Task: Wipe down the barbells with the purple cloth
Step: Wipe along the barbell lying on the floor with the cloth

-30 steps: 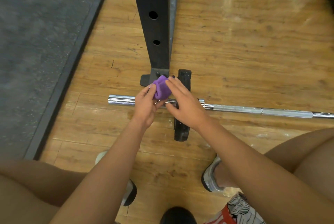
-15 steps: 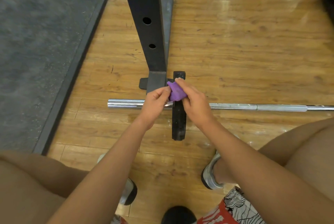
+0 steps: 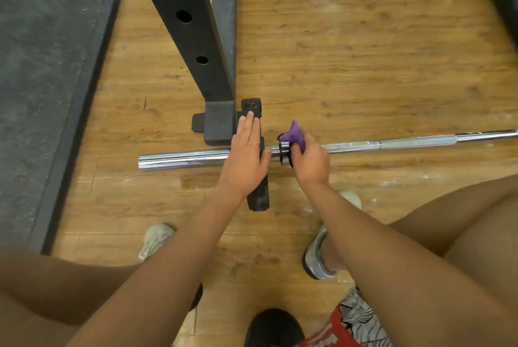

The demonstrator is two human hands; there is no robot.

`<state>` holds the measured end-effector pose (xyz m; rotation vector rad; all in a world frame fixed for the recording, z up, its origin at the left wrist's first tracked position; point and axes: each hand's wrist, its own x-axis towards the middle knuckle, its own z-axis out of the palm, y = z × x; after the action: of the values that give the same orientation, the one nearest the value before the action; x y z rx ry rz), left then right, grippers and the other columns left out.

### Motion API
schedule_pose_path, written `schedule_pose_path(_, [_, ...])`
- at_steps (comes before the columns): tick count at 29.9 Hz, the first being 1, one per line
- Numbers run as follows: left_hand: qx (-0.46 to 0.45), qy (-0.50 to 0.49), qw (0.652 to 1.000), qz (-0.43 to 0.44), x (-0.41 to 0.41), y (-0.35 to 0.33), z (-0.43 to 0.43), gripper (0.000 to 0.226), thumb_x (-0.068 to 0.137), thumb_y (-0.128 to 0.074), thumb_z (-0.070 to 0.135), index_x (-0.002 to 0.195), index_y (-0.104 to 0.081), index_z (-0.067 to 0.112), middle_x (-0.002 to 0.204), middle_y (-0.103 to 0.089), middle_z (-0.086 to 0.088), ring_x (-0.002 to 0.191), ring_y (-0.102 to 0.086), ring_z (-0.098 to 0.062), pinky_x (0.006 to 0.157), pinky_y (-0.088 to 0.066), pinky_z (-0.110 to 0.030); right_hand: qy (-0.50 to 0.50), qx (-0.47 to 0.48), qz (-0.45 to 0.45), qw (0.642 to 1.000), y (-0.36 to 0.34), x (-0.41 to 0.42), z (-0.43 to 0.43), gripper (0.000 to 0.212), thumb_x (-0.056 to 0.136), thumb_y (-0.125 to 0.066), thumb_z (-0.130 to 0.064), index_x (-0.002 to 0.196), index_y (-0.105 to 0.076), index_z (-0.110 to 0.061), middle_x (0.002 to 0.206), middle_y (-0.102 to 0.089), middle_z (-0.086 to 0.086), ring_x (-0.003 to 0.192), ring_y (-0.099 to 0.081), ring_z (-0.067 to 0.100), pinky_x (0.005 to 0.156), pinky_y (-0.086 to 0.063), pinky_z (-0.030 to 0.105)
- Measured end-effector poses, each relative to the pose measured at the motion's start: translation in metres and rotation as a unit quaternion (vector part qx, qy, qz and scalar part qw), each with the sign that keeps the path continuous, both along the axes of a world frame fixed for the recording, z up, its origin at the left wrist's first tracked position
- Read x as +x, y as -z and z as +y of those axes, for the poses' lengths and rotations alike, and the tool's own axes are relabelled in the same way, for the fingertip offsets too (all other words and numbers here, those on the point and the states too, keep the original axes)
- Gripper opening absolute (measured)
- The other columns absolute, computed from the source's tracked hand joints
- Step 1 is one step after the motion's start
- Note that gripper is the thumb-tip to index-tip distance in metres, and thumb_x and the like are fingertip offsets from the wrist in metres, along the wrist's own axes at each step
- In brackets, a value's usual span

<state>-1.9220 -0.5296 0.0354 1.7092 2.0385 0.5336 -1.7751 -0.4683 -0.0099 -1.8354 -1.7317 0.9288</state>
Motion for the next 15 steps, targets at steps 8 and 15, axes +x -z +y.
schedule_pose_path(8, [0.072,-0.016,0.997,0.036,0.004,0.022,0.005,0.064,0.101,-0.042,0.013,0.157,-0.017,-0.003,0.168,-0.009,-0.014,0.156,0.002,-0.023,0.124,0.001,-0.025,-0.001,0.144,-0.101,0.984,0.04,-0.01,0.023,0.052,0.096,-0.057,-0.009,0.146,-0.052,-0.024,0.143,-0.057,0.009,0.124,-0.058,0.037,0.097,-0.051,0.05])
schedule_pose_path(15, [0.099,-0.045,0.994,0.019,0.012,0.027,0.007,0.063,0.098,-0.037,0.014,0.157,-0.021,-0.002,0.168,-0.012,-0.012,0.156,0.001,-0.02,0.124,0.002,-0.022,-0.191,0.142,-0.112,0.965,0.083,-0.017,-0.002,0.053,0.096,-0.053,-0.016,0.149,-0.048,-0.019,0.159,-0.038,0.015,0.15,-0.027,0.036,0.124,-0.017,0.051])
